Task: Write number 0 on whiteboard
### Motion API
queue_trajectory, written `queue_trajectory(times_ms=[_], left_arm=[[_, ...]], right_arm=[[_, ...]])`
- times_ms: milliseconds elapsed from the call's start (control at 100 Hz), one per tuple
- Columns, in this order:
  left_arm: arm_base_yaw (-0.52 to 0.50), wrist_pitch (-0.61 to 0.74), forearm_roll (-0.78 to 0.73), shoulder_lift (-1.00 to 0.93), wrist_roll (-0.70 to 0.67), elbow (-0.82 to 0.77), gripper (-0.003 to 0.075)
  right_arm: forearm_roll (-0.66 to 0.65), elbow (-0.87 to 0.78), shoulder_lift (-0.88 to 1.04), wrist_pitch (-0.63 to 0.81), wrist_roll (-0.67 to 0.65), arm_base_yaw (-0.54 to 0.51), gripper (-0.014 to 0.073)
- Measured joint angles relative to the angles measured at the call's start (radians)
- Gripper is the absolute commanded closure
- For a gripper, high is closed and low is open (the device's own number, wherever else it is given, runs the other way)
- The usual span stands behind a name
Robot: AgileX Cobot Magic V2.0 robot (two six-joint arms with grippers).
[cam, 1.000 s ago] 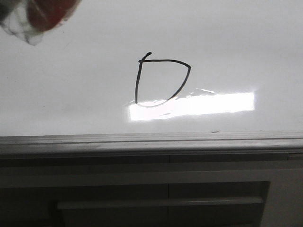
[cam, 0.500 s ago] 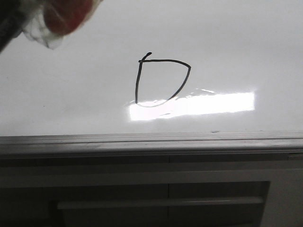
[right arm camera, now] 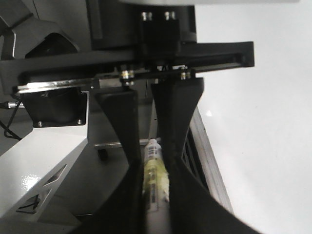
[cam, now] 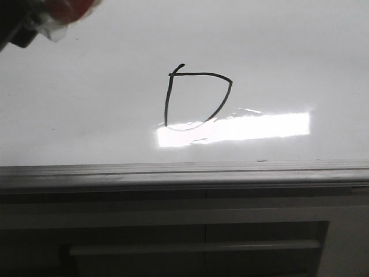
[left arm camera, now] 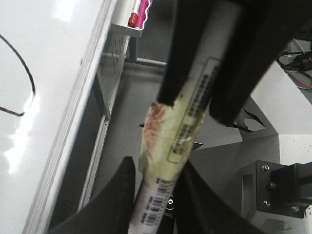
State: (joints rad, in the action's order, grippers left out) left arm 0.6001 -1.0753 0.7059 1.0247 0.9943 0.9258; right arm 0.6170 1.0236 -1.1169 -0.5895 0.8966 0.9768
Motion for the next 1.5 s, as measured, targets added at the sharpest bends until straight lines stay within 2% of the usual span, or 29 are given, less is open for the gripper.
queue_trajectory(times_ms=[210, 270, 340, 440, 490, 530, 560, 640, 730, 780, 880, 900, 1010, 1180, 1500], left_arm=[[0.002, -0.015, -0.001, 0.0, 0.037, 0.0, 0.074], [0.002, -0.015, -0.001, 0.0, 0.039, 0.0, 0.074], [0.002, -0.01, -0.001, 0.0, 0.039, 0.0, 0.074], [0.004, 0.026, 0.02, 0.0, -0.007, 0.0, 0.074], [0.004, 0.07, 0.026, 0.0, -0.04, -0.004, 0.074], [0.004, 0.118, 0.026, 0.0, -0.064, -0.011, 0.074], [0.004, 0.154, 0.028, 0.0, -0.09, -0.018, 0.074], [0.002, 0.284, 0.028, 0.004, -0.165, -0.049, 0.074], [0.0, 0.443, 0.033, 0.006, -0.289, -0.098, 0.074], [0.0, 0.533, 0.039, 0.006, -0.353, -0.13, 0.074], [0.0, 0.693, 0.055, 0.006, -0.451, -0.197, 0.074], [0.0, 0.721, 0.061, 0.006, -0.467, -0.205, 0.074], [0.0, 0.819, 0.089, 0.017, -0.514, -0.25, 0.074], [0.0, 0.847, 0.12, 0.082, -0.529, -0.26, 0.074], [0.002, 0.872, 0.213, 0.21, -0.534, -0.257, 0.074]], right_arm=[[0.006, 0.0, 0.0, -0.009, 0.0, 0.0, 0.066], [0.006, 0.0, 0.0, -0.009, 0.0, 0.0, 0.0631], [0.007, 0.0, 0.0, -0.006, 0.0, -0.002, 0.0512], [0.007, 0.0, 0.016, 0.042, -0.002, -0.024, 0.0227], [0.007, 0.0, 0.034, 0.064, -0.007, -0.042, 0.0113], [0.007, 0.0, 0.057, 0.075, -0.011, -0.061, 0.0055], [0.009, 0.0, 0.075, 0.081, -0.013, -0.076, 0.0043], [0.021, 0.0, 0.136, 0.088, -0.022, -0.127, 0.0069], [0.026, -0.004, 0.209, 0.099, -0.055, -0.185, 0.0166], [0.026, -0.017, 0.259, 0.107, -0.066, -0.221, 0.0277], [0.028, -0.075, 0.35, 0.112, -0.08, -0.261, 0.0626], [0.028, -0.092, 0.362, 0.112, -0.083, -0.263, 0.0668], [0.028, -0.186, 0.447, 0.125, -0.085, -0.272, 0.0662], [0.028, -0.324, 0.512, 0.209, -0.085, -0.272, 0.0662], [0.031, -0.356, 0.52, 0.275, -0.085, -0.272, 0.0662]])
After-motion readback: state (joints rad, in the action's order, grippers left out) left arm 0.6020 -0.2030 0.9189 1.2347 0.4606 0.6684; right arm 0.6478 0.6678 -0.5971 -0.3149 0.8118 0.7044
